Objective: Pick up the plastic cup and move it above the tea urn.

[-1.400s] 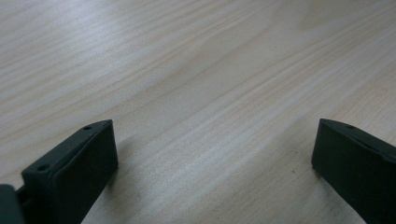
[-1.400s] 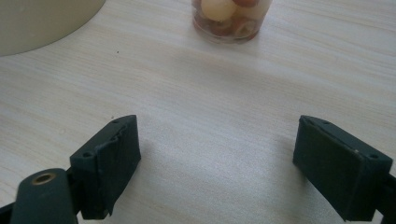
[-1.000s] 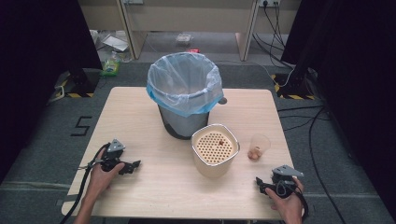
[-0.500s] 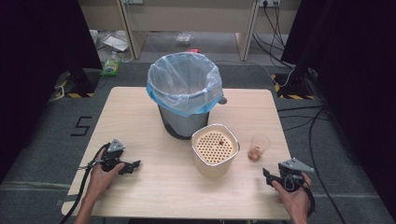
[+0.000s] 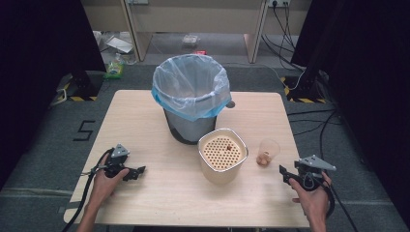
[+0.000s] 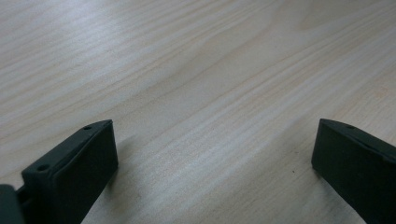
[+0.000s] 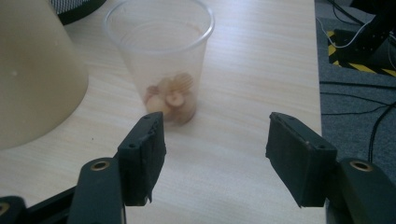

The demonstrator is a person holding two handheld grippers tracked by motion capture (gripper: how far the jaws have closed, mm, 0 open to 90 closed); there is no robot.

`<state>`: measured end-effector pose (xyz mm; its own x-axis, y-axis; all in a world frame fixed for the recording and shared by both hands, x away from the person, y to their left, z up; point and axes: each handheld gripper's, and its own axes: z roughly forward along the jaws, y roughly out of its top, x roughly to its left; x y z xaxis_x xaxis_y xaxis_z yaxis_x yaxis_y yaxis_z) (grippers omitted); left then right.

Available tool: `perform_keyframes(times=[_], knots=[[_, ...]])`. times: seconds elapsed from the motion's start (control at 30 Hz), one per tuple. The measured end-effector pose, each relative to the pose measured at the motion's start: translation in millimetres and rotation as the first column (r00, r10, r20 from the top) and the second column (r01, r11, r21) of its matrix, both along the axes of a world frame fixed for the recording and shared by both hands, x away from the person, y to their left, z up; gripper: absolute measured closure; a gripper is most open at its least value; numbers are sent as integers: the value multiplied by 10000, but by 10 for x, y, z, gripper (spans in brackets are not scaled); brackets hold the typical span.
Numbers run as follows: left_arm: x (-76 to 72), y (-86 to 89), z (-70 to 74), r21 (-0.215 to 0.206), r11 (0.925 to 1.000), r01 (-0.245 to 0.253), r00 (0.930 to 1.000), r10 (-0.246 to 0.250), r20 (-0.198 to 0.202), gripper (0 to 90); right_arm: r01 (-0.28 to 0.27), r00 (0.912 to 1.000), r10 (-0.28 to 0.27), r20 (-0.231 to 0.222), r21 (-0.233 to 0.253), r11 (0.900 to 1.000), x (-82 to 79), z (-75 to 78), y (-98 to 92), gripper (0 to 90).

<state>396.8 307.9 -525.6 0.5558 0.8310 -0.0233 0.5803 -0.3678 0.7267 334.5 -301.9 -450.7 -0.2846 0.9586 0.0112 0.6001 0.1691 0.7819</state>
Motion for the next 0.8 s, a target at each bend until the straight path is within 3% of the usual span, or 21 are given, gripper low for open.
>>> perform_keyframes(times=[0.23,0.53,0.8], knots=[[0,1,0,4,10000,5,10000,-5,-1,0,26,9999,-27,133,95,10000,83,122,-43,404],[0,0,0,0,10000,3,10000,-3,0,0,-192,9995,186,273,216,9996,254,292,33,429],[0,1,0,4,10000,6,10000,-6,-1,0,-396,9991,392,177,231,9990,395,316,110,434]])
